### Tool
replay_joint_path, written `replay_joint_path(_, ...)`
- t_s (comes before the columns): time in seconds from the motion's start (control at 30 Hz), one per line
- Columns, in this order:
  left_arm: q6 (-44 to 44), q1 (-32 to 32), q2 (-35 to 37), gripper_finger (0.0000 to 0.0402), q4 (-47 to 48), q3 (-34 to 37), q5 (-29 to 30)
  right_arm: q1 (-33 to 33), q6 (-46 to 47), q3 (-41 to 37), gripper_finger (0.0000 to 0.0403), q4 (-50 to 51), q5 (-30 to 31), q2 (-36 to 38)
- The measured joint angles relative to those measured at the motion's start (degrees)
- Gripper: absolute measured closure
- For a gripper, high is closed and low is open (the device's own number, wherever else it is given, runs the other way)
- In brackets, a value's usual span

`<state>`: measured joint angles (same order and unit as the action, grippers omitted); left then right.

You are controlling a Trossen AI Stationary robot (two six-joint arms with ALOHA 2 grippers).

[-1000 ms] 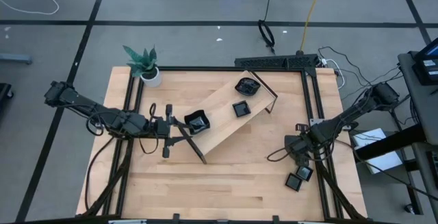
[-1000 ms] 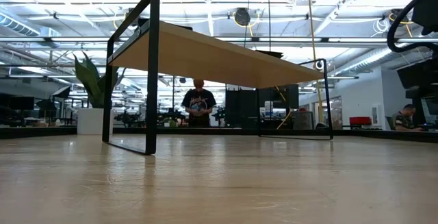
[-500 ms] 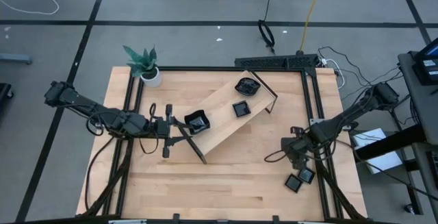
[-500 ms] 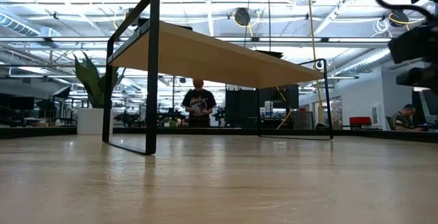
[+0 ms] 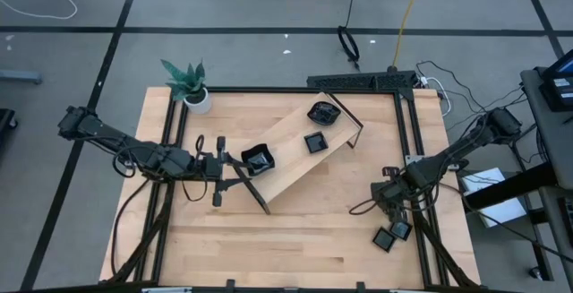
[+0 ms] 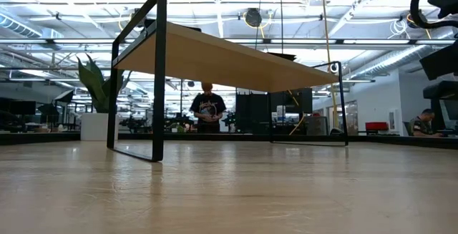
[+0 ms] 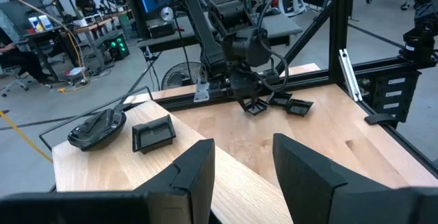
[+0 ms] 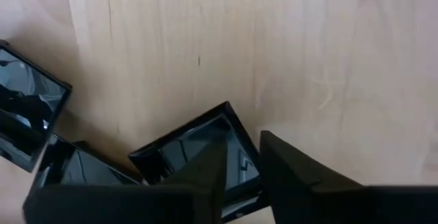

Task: Pick & Place Mini shaped plates
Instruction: Stack the square plate on top of the other square plates on the shelf

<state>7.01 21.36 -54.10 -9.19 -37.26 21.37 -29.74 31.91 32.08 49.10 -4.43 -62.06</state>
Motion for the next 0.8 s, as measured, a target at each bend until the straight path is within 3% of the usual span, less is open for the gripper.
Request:
replay_joint_path(0.2, 0.0, 0.0, 0.0, 0.025, 0.0, 0.0, 0.0, 0.0, -0.5, 0.0, 0.0364, 0.0, 0.1, 0.0)
replay_joint_path(0.53, 0.0, 0.0, 0.0, 0.025, 0.0, 0.0, 0.0, 0.0, -1.2, 0.0, 0.0394, -1.9, 3.0, 0.0)
replay_joint_path(0.63, 0.0, 0.0, 0.0, 0.025, 0.0, 0.0, 0.0, 0.0, -1.1, 0.0, 0.0381, -2.8, 2.2, 0.0)
replay_joint_path(0.8, 0.0, 0.0, 0.0, 0.025, 0.0, 0.0, 0.0, 0.0, -0.3, 0.0, 0.0319, -2.0, 4.1, 0.0)
